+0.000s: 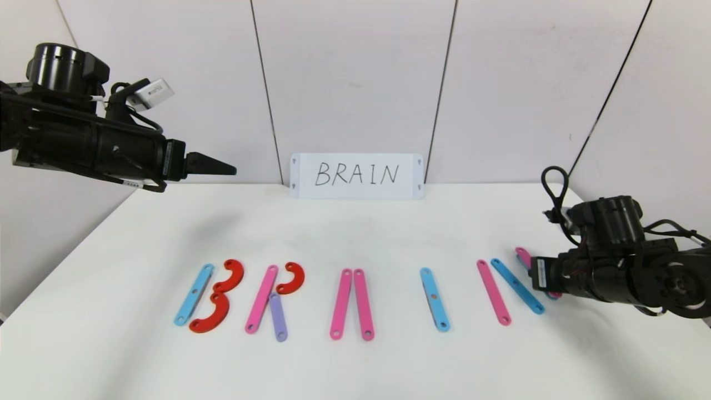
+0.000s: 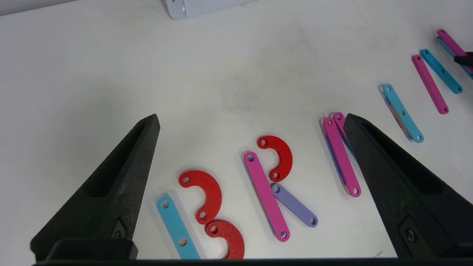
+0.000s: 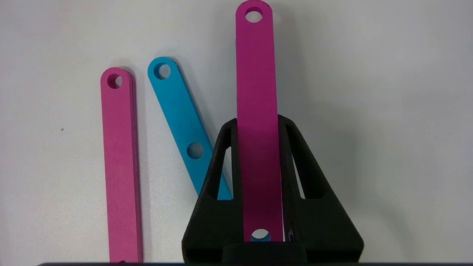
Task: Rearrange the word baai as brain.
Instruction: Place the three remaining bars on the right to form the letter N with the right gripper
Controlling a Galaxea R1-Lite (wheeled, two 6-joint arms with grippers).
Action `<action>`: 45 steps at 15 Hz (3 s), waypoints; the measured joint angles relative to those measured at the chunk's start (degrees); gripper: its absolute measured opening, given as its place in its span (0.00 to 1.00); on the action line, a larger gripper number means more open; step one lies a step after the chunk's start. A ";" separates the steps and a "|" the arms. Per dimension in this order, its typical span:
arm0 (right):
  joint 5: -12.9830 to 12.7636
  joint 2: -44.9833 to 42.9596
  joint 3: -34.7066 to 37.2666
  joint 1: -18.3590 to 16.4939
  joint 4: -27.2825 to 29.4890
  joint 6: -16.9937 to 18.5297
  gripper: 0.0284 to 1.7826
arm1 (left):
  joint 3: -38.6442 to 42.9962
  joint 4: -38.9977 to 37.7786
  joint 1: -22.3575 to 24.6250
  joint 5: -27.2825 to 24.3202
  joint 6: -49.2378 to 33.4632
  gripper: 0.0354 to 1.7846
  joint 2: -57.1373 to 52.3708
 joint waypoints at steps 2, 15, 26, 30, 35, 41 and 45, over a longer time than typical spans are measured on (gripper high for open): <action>0.00 0.17 0.18 0.00 0.05 0.00 0.16 | 0.00 0.00 0.02 0.02 0.02 0.97 0.00; 0.01 0.69 1.05 -0.51 -0.09 -0.02 0.68 | 0.09 -0.02 -0.09 0.00 0.00 0.97 0.00; 0.01 0.34 -0.76 2.71 -1.27 -0.02 0.98 | 0.16 -0.02 -0.17 0.00 0.02 0.97 0.00; -2.69 1.68 -2.60 6.42 -0.73 -0.17 0.98 | 0.11 0.00 -0.15 0.05 0.02 0.97 0.00; -4.90 3.21 -2.82 8.17 -0.61 -0.63 0.98 | 0.06 -0.02 -0.15 0.02 0.02 0.97 -0.10; -5.75 4.89 -3.34 8.30 -1.02 -0.77 0.98 | 0.06 -0.07 -0.15 0.09 0.00 0.97 -0.10; -5.60 5.27 -3.72 7.62 -0.61 -0.77 0.98 | 0.06 -0.05 -0.15 0.02 0.02 0.97 -0.10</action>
